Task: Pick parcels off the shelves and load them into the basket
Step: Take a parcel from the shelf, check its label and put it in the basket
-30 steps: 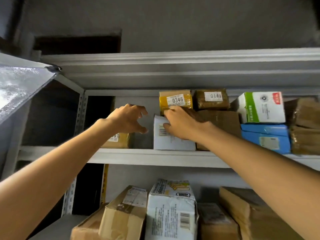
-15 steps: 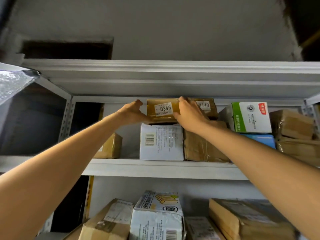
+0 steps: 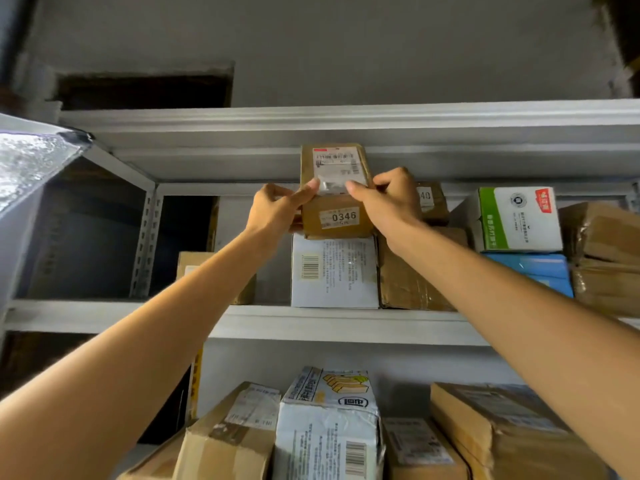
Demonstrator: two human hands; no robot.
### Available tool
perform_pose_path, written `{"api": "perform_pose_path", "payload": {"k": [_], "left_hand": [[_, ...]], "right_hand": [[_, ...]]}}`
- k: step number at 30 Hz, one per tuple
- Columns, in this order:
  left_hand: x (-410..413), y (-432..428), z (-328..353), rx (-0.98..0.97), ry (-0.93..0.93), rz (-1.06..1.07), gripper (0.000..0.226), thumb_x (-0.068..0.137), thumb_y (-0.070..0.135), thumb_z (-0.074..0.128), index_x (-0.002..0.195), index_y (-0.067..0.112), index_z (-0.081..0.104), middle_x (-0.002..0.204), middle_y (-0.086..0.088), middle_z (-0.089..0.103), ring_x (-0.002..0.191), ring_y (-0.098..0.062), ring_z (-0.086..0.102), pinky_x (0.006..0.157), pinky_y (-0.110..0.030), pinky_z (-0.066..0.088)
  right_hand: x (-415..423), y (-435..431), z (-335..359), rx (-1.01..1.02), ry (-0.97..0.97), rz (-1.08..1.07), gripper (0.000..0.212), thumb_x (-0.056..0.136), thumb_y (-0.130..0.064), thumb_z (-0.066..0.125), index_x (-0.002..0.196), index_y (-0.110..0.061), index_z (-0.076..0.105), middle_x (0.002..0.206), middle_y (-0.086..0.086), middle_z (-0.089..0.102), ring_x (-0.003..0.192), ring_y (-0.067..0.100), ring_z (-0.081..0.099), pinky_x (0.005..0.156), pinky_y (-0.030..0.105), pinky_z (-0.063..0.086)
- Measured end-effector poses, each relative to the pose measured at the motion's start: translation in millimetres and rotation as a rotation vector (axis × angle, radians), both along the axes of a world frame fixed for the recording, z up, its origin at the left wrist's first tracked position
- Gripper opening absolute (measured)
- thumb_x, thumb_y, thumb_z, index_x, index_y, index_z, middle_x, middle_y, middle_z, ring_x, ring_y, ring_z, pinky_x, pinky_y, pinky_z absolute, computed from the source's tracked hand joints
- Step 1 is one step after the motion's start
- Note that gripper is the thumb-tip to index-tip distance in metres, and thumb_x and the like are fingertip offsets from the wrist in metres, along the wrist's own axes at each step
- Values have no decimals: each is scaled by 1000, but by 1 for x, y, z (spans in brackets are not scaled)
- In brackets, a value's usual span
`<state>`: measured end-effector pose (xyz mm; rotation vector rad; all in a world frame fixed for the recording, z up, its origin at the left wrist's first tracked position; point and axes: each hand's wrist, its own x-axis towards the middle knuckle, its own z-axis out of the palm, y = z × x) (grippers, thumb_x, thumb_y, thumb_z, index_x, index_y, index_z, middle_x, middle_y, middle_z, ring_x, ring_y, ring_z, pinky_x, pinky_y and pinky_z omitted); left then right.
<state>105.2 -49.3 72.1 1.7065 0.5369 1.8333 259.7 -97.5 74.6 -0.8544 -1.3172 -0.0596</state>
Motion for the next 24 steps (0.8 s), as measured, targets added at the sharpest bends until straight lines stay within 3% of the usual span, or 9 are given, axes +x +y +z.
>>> {"api": "perform_pose_path", "payload": {"k": [2,5,8,10,12,16,20,24], "left_hand": [[2,1,-6,-2,-26,-18,62,78,34,76,126,4,50,108,-15,68,88,-24,71,82,-40,58],[0,1,-10,16,2,-79,58,82,21,73,133,5,50,111,-14,69,91,-25,71,84,-36,57],[0,-5,-17,79,53,-103,54,86,11,67,137,11,48,111,-11,70,94,-24,70,83,-33,57],[0,-9,-24,113,46,-144,64,88,6,64,144,18,38,112,-8,69,98,-21,69,86,-33,56],[0,-10,-30,154,49,-155,69,88,2,61,147,23,32,115,-8,67,100,-19,67,84,-30,57],[-2,-11,-37,186,99,-77,73,84,-1,65,147,19,33,124,-11,61,114,-26,60,90,-38,55],[-13,-17,-36,137,76,-114,81,70,-15,68,142,8,40,127,-13,58,116,-30,58,82,-43,58],[-22,-25,-41,258,10,-52,68,62,-29,60,123,-1,50,117,-14,62,110,-29,61,64,-38,60]], "right_hand": [[0,3,-7,11,19,-1,26,87,-29,70,95,-16,49,95,-6,54,89,11,57,61,16,40],[-2,-4,-12,-5,-13,11,36,88,-20,68,120,-14,54,107,-3,57,96,8,51,56,10,32],[0,-9,-16,-4,-91,6,47,87,-10,67,131,-16,51,128,-1,60,116,13,54,58,5,33],[1,-11,-20,-19,-126,18,54,87,-8,67,136,-17,47,134,0,57,124,16,51,74,6,36],[3,-13,-25,-17,-156,15,62,87,-8,68,142,-18,41,138,1,54,129,19,47,87,18,38],[5,-19,-27,-11,-161,-24,70,83,-4,71,143,-13,36,142,4,50,133,21,43,87,20,36],[5,-21,-27,-29,-141,-68,83,75,-5,79,145,-10,34,143,5,46,134,22,42,96,28,42],[3,-22,-33,95,-145,-80,70,67,-9,85,125,-19,45,125,-5,47,116,8,43,80,9,36]]}}
